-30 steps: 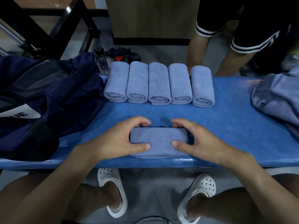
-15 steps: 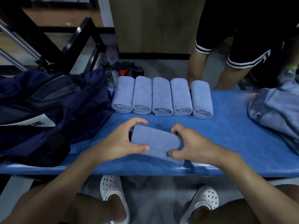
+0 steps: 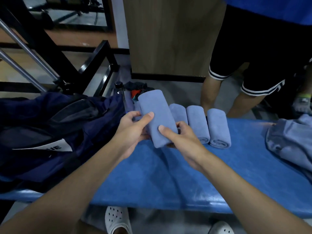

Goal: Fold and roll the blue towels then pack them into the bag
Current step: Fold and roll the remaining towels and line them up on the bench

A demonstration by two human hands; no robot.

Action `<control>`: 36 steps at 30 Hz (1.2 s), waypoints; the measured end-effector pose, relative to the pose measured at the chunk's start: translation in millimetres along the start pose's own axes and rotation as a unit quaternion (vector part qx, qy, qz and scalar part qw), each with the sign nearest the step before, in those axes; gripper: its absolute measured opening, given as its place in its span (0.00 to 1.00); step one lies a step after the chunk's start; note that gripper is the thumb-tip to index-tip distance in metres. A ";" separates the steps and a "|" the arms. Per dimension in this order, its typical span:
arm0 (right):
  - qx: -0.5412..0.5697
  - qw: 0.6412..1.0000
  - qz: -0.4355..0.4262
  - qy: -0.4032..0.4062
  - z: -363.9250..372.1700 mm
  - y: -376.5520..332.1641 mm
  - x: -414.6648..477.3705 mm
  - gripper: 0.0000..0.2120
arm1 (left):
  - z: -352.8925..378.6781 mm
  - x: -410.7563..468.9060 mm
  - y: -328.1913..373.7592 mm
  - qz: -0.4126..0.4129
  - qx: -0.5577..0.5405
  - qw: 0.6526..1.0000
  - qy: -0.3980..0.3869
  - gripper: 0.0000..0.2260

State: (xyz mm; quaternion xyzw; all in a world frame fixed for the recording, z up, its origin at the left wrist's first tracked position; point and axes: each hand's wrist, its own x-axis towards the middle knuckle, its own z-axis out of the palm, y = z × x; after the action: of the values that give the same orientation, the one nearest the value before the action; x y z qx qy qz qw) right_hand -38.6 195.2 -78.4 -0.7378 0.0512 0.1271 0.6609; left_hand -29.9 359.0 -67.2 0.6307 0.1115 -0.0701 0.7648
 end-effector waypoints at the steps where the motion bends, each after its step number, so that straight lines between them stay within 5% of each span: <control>1: -0.022 1.000 -0.013 -0.001 1.0 -4.0 7.0 0.20 | -1.7 9.9 5.1 0.006 0.026 0.999 0.021 0.17; 9: -0.108 0.993 -0.055 0.001 8.0 -27.9 73.1 0.20 | -15.8 85.9 24.2 0.014 0.241 0.970 0.020 0.11; 22: -0.222 0.964 -0.149 -0.005 20.9 -23.4 95.3 0.18 | -10.2 109.1 14.1 0.035 0.297 0.951 0.082 0.01; 36: -0.302 0.936 -0.175 -0.045 19.2 -20.0 92.2 0.21 | -13.1 103.1 10.9 0.081 0.435 0.895 0.056 0.15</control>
State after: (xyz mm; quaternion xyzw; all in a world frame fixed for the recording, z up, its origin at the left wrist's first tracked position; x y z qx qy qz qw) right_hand 52.6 225.1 -84.5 -0.8934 -0.1493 0.0517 0.4206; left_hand 71.2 377.5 -85.9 0.9100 0.0609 -0.0139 0.4100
